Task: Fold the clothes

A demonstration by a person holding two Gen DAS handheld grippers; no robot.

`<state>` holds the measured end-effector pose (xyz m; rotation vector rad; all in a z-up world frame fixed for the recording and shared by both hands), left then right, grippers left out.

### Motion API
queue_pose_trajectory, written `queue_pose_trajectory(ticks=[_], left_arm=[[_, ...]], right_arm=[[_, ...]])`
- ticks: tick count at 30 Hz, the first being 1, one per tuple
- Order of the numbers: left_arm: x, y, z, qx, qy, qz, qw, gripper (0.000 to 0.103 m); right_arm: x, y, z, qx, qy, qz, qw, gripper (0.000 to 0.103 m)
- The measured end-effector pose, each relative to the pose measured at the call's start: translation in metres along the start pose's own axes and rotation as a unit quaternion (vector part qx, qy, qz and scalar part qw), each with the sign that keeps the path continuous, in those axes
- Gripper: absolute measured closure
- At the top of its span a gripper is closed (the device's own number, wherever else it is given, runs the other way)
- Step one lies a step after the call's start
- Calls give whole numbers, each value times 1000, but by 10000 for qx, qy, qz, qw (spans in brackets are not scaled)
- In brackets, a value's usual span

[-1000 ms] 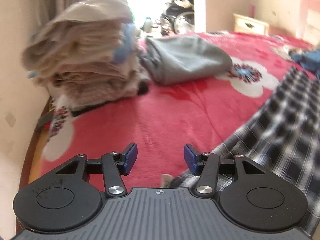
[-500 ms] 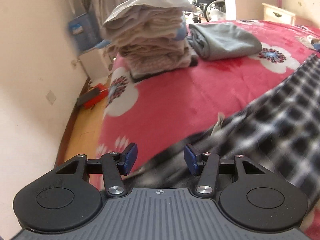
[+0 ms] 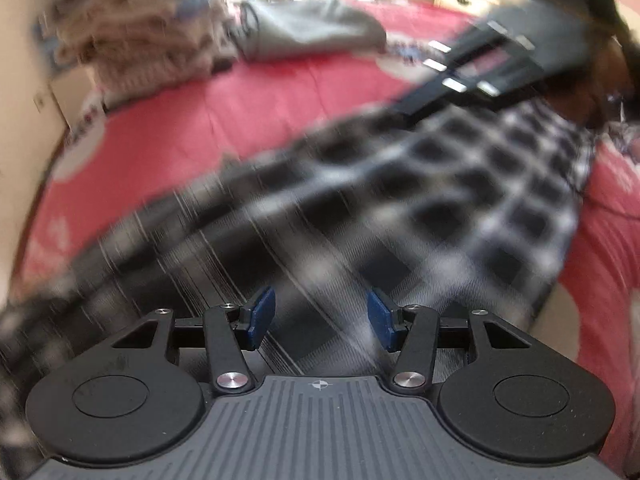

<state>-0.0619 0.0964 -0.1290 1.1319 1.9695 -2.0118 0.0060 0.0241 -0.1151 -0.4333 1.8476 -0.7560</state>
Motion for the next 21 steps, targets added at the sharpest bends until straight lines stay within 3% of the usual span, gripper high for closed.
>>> queue_pose_trajectory(ticks=[2, 5, 9, 10, 13, 16, 18, 20, 21], left_arm=[[8, 4, 5, -55, 46, -53, 10000, 52], [10, 5, 7, -114, 5, -14, 9999, 52], [11, 7, 5, -83, -102, 18, 9999, 52], [10, 7, 5, -87, -89, 27, 9999, 52], [11, 7, 5, -86, -103, 58, 9999, 51], [14, 5, 4, -37, -157, 114, 9998, 51], [16, 5, 5, -15, -189, 138, 9997, 51], [17, 6, 6, -12, -236, 161, 9996, 50], [17, 6, 7, -16, -252, 176, 9995, 50]], right_arm=[[-8, 29, -5, -36, -162, 73, 9998, 88], [-17, 79, 20, 1044, -113, 133, 9944, 93], [-36, 59, 24, 786, 539, 721, 9928, 91], [-38, 50, 15, 505, 438, 819, 9944, 91], [-35, 64, -7, -258, 132, 359, 9989, 91], [-25, 105, 4, 203, 89, 38, 9997, 98], [-37, 96, 21, 496, 727, 491, 9949, 99], [-48, 80, 38, 730, 1244, 981, 9847, 93], [-49, 71, 42, 526, 1337, 1054, 9840, 93]])
Point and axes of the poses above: each gripper's, at about its wrist camera, not at the fingertips, and y roughly the way its jaws point, z to its right, x to its underside, the point moved 5 cm from there along y, roughly the way its jaws point, and after that the axes turned 13 degrees about y, right-handed, at the moved point
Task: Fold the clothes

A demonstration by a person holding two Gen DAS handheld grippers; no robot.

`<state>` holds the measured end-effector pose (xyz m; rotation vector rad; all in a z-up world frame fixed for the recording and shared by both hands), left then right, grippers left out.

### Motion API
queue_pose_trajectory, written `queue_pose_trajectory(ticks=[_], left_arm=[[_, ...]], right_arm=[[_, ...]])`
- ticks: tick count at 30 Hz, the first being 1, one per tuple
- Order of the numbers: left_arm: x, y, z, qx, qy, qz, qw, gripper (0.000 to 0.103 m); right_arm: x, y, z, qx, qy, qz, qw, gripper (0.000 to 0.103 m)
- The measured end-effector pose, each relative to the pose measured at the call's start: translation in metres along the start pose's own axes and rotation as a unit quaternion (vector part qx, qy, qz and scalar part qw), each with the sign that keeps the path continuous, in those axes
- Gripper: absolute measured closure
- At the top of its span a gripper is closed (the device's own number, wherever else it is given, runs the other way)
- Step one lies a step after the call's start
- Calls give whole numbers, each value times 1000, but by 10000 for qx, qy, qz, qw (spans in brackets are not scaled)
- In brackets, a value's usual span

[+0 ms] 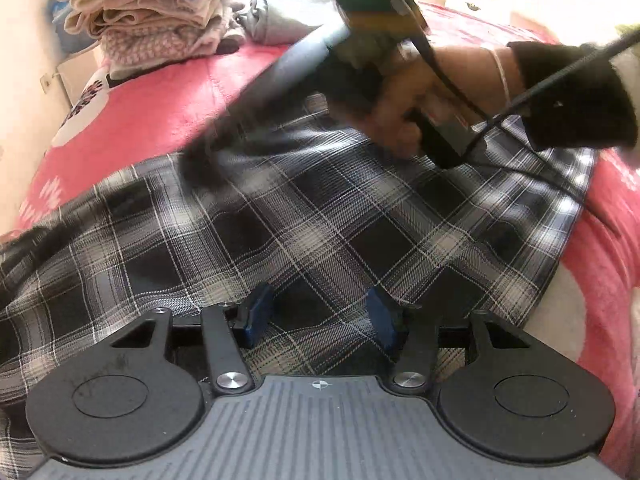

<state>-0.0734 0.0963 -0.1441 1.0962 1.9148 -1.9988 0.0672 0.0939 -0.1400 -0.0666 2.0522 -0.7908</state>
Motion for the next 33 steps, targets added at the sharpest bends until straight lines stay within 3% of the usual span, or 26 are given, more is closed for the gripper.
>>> queue_pose_trajectory(ticks=[2, 4, 7, 10, 11, 12, 13, 15, 17, 18, 20, 22, 24, 27, 29, 31, 33], left_arm=[[0, 0, 1, -17, 23, 25, 10000, 49], [0, 0, 2, -27, 57, 26, 10000, 49], [-2, 2, 2, -34, 65, -8, 10000, 49], [-3, 3, 4, -76, 84, -33, 9999, 49], [-4, 4, 4, -98, 92, -43, 9999, 48], [-4, 4, 5, -118, 98, -49, 9999, 48], [-4, 4, 5, -130, 91, -37, 9999, 48], [-3, 4, 5, -162, 91, 1, 9998, 48], [-3, 4, 6, -184, 112, 19, 9998, 48], [-3, 4, 6, -176, 96, 18, 9998, 48], [-3, 5, 5, -153, 52, 19, 9999, 48], [-3, 5, 5, -150, -9, 39, 9999, 48], [-3, 6, 5, -169, -41, 72, 9998, 47], [-3, 6, 7, -180, -47, 105, 9998, 47], [-4, 7, 6, -133, -67, 91, 9998, 47], [-6, 9, 3, -84, -80, 54, 9999, 47], [-8, 10, 3, -53, -54, 19, 10000, 47]], right_arm=[[3, -7, -5, -521, -57, -365, 9980, 93], [15, 2, -25, -1064, -519, -793, 9898, 92], [28, 31, -52, -1401, -863, -1234, 9786, 96], [6, 59, -41, -985, -336, -894, 9905, 101], [-5, 57, -36, -881, -112, -642, 9940, 93], [-17, 56, -30, -776, 112, -389, 9962, 94], [-25, 52, -33, -1068, 119, -337, 9936, 94], [-25, 56, -48, -1530, -26, -667, 9860, 93], [-10, 71, -75, -2078, -409, -1295, 9687, 93], [-1, 79, -82, -2060, -552, -1430, 9665, 96], [5, 98, -77, -1306, -602, -1218, 9821, 103], [-15, 102, -40, -709, 583, -718, 9932, 94], [-33, 77, -1, -604, 1536, -223, 9860, 94], [-42, 5, 32, -617, 1941, 353, 9784, 93], [-35, -57, 60, -371, 2052, 658, 9758, 92], [-18, -116, 87, -5, 2215, 820, 9717, 92], [15, -165, 126, 742, 2239, 807, 9684, 89]])
Point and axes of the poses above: each gripper's, at about its wrist camera, not at the fingertips, and y roughly the way its jaws point, z to its right, x to its underside, the point moved 5 cm from there along y, roughly the way its jaws point, and after that the axes turned 13 degrees about y, right-handed, at the moved point
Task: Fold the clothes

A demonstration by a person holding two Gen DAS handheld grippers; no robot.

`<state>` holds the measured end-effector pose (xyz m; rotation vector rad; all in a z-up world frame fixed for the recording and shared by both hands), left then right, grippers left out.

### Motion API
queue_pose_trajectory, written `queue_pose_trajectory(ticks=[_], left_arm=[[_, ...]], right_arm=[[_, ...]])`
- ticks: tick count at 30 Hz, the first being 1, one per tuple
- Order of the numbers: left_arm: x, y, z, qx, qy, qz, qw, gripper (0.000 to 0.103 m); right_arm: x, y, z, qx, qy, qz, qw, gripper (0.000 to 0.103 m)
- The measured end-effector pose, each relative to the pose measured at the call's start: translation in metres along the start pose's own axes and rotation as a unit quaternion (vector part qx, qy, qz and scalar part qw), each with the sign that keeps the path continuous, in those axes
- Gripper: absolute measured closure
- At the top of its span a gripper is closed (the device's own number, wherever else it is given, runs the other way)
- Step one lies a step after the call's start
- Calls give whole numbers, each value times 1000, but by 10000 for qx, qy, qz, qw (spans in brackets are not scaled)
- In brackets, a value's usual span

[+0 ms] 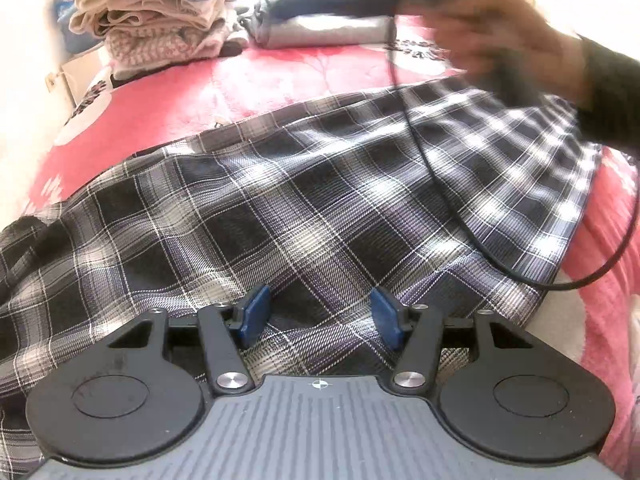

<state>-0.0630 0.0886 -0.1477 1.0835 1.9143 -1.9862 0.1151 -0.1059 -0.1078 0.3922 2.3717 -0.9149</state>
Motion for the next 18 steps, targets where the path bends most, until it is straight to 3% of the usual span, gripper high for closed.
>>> queue_pose_trajectory(ticks=[3, 4, 5, 7, 8, 10, 11, 13, 14, 15, 18], left_arm=[[-1, 1, 1, 24, 48, -50, 10000, 46], [-2, 1, 2, 26, 54, -72, 10000, 46], [-2, 0, 2, 27, 53, -97, 9999, 46], [-3, -1, 6, 26, 60, -149, 9999, 46], [-4, 0, 7, 24, 68, -177, 9998, 46], [-6, 1, 4, 16, 78, -236, 9997, 46], [-8, 2, 3, 10, 77, -263, 9996, 46], [-8, 2, 3, -17, 61, -303, 9995, 46], [-9, 2, 2, -30, 54, -325, 9995, 46], [-10, 2, 1, -39, 49, -351, 9994, 46], [-14, 3, -3, -96, 37, -428, 9990, 46]], right_arm=[[7, -52, 101, 1285, 508, -3, 9904, 87], [6, -69, 134, 1661, 708, 82, 9835, 92], [2, -88, 162, 1852, 859, 223, 9787, 103], [-6, -123, 206, 2451, 1011, 564, 9626, 103], [-12, -138, 221, 2859, 1009, 763, 9499, 103], [-22, -170, 250, 3656, 998, 1155, 9182, 93], [-24, -178, 258, 4115, 911, 1190, 8990, 87], [-28, -195, 273, 5001, 728, 1247, 8538, 88], [-30, -198, 268, 5022, 676, 1349, 8515, 88], [-34, -202, 259, 4915, 581, 1451, 8567, 88], [-46, -197, 203, 4322, -117, 1691, 8857, 87]])
Point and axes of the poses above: each gripper's, at about its wrist camera, not at the fingertips, and y roughly the way its jaws point, z to its right, x to its underside, the point moved 5 cm from there along y, roughly the way its jaws point, and after that the axes turned 13 degrees about y, right-handed, at the moved point
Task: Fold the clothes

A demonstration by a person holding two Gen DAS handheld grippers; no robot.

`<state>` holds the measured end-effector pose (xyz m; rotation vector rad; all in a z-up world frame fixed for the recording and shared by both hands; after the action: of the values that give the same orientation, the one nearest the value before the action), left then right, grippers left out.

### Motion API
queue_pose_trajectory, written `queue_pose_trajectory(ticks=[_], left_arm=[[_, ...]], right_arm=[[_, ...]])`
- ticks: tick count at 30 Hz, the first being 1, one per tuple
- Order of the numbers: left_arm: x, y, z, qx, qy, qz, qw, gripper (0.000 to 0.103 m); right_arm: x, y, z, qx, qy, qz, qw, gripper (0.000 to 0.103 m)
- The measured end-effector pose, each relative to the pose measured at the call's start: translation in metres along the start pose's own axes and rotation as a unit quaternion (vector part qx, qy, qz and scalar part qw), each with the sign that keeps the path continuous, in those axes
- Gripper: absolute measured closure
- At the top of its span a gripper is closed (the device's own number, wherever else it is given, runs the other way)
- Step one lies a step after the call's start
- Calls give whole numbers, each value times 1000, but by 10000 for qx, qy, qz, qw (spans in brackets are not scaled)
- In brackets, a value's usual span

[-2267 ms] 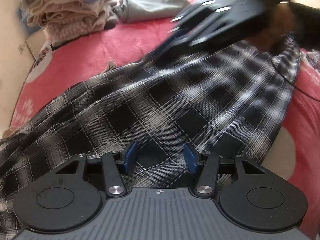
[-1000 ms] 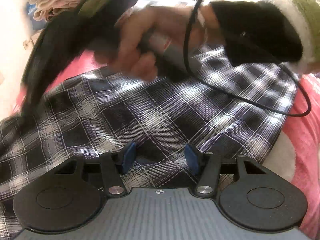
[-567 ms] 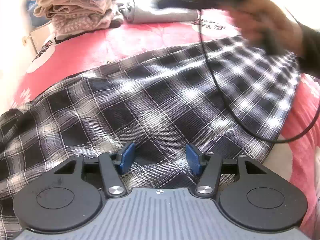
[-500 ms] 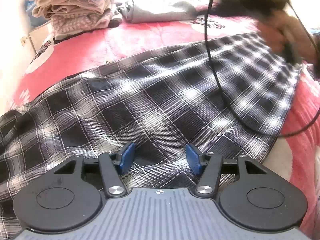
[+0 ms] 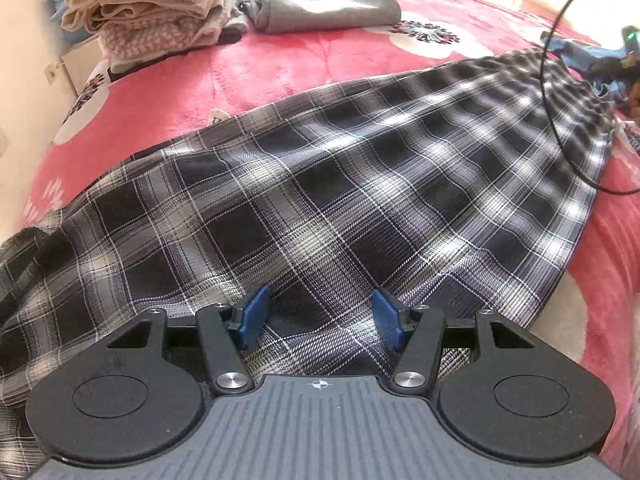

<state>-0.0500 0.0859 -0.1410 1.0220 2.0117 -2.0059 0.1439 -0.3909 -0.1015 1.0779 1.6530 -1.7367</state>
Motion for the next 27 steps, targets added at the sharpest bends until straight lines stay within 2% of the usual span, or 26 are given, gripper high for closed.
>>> queue_pose_trajectory(ticks=[1, 3, 4, 5, 7, 8, 10, 12, 14, 17, 20, 22, 24, 27], left_arm=[[-2, -2, -2, -73, 8, -18, 10000, 46], [-5, -10, -8, -280, -30, 31, 9996, 46], [-5, -18, -13, -379, -127, 99, 9991, 46], [-4, -25, -19, -475, -241, 163, 9984, 46], [6, -40, -36, -635, -645, 219, 9957, 46], [13, -47, -44, -714, -873, 209, 9934, 46], [36, -62, -61, -867, -1350, 166, 9869, 46], [62, -76, -76, -989, -1825, 113, 9781, 46], [88, -91, -88, -1075, -2381, 129, 9652, 46], [122, -109, -105, -1088, -3217, 262, 9402, 45], [148, -117, -117, -1014, -3888, 426, 9147, 43], [163, -118, -127, -997, -4213, 529, 8998, 42], [175, -118, -137, -956, -4511, 643, 8850, 42], [191, -118, -151, -958, -4793, 849, 8683, 42]], right_arm=[[-6, -13, -26, -482, -210, 127, 9985, 85], [-16, -37, -80, -1431, -625, 295, 9873, 73], [-19, -48, -107, -1894, -829, 335, 9778, 71], [-20, -61, -142, -2485, -1128, 299, 9616, 68], [-16, -89, -201, -3485, -1582, 200, 9236, 64], [-10, -103, -233, -3993, -1828, 110, 8983, 61], [7, -125, -289, -4744, -2114, -124, 8545, 59], [36, -142, -344, -5383, -2140, -759, 8116, 59], [69, -159, -393, -5919, -2057, -1435, 7660, 59], [134, -186, -443, -6231, -2266, -2334, 7113, 59], [191, -211, -473, -6299, -2632, -2759, 6766, 57], [222, -230, -480, -6245, -3027, -2644, 6697, 55], [250, -249, -483, -6192, -3639, -2145, 6620, 50], [275, -273, -489, -6109, -4361, -1465, 6443, 45]])
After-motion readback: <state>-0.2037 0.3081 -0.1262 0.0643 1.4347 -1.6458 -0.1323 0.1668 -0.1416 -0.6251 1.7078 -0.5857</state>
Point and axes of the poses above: each gripper's, at about its wrist camera, not at the fingertips, and y roughly the way its jaws point, z to its right, x to its underside, the point moved 5 cm from there along y, roughly the way its jaws point, and after that the axes turned 13 degrees about y, right-handed, at the moved point
